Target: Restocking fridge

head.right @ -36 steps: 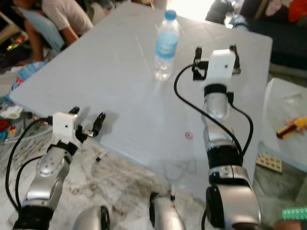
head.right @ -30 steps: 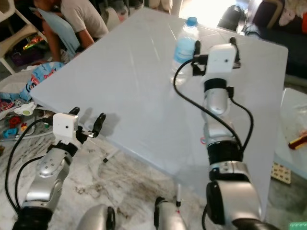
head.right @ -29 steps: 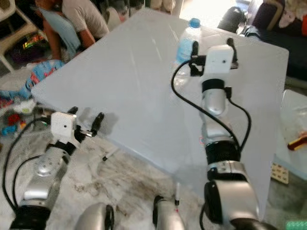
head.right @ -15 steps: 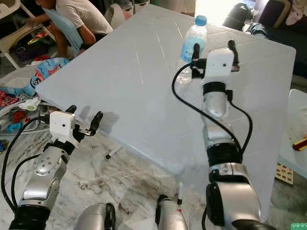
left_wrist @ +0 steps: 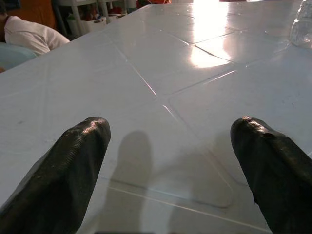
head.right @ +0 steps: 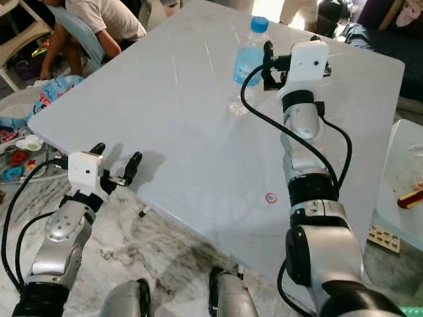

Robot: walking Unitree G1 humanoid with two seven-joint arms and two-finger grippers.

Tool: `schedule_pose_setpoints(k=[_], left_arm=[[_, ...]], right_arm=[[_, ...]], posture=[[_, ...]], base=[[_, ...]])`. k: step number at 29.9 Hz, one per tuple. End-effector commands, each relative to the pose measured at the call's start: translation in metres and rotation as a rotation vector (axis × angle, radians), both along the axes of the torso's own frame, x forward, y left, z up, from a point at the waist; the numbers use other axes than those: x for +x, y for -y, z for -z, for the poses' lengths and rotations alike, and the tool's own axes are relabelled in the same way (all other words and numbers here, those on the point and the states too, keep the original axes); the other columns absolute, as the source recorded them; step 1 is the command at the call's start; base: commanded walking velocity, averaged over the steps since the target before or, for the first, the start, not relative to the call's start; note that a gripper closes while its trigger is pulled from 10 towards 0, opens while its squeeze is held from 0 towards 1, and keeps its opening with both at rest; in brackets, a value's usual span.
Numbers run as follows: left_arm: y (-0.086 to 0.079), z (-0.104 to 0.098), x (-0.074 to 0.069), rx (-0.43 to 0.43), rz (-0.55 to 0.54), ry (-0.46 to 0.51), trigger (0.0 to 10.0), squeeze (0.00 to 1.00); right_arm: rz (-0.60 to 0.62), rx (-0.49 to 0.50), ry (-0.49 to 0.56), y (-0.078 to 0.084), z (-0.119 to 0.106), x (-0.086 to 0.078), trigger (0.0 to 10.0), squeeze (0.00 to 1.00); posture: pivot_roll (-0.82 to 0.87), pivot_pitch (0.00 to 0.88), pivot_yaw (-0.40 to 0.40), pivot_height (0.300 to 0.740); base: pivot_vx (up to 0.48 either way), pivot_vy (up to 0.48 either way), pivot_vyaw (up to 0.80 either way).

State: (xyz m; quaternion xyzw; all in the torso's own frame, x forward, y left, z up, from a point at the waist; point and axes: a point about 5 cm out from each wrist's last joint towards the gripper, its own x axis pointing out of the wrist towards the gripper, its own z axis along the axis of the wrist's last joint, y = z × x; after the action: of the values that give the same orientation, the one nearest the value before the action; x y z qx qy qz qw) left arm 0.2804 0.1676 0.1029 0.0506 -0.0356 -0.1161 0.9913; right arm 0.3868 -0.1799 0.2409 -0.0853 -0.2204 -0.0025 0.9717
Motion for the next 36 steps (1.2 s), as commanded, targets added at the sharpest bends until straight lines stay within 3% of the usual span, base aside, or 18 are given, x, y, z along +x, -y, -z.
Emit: schedule_pose_setpoints(k=[1,12,23,36], left_arm=[[-0.003,0.0,-0.001,0.011,-0.008,-0.002,10.0,0.0],[-0.002,0.0,0.0,0.005,-0.01,-0.001,10.0,0.0],[-0.001,0.0,0.0,0.003,-0.008,-0.006,10.0,0.0],[0.001,0.002,-0.001,0.003,-0.001,-0.014,10.0,0.0]], right_arm=[[-0.031,-0.007,0.021,-0.007,-0.007,0.001,10.0,0.0],[-0.09,-0.002,0.033,-0.015,-0.008,-0.001,10.0,0.0],[-0.184,-0.006,0.051,-0.028,-0.025,0.004,10.0,0.0],[-0.167,-0.012,0.039,-0.025,-0.033,0.011,10.0,0.0]], posture=[[0.03,0.154,-0.025,0.74],[0.03,0.151,-0.028,0.74],[0.03,0.157,-0.028,0.74],[0.03,0.162,-0.026,0.74]], base=[[0.0,0.0,0.0],[0.0,0.0,0.0],[0.0,0.0,0.0],[0.0,0.0,0.0]])
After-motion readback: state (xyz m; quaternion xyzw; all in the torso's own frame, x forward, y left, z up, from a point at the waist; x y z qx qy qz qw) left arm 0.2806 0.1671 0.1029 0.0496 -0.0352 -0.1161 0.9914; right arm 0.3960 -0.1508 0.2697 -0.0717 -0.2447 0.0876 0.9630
